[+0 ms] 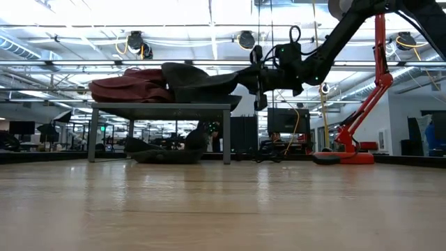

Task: Pick & Place hat
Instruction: Stack the right black cap on top of the black cap on the shelf

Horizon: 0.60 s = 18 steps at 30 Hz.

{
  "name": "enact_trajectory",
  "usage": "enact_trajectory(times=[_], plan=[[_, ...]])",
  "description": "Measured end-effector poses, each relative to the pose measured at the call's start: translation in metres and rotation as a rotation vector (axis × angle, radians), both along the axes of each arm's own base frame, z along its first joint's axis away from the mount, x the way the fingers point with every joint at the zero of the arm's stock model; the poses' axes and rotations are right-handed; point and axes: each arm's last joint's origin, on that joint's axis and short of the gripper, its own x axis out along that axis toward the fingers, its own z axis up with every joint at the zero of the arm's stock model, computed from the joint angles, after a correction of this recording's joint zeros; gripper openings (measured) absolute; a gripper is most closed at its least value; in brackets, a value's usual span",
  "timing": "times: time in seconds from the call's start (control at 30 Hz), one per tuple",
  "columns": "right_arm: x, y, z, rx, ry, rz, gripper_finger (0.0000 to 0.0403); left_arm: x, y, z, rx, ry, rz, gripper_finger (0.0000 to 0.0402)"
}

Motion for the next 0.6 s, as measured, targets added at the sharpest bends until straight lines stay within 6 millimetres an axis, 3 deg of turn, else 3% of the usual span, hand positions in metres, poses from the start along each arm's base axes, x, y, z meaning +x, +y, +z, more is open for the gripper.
enact_trajectory(times=[0.23,0.6], plan=[[0.0008,-0.0002,-0.0052,-0.025,0.01,0.012,0.0036,0.0,0.0,-0.0002,0.007,0.0,0.0,0.0122],[0.0004,-0.001,-0.0094,0.028,0.053,-0.016,0.0193,-0.0001,0.0,-0.0001,0.006,0.0,0.001,0.0122]])
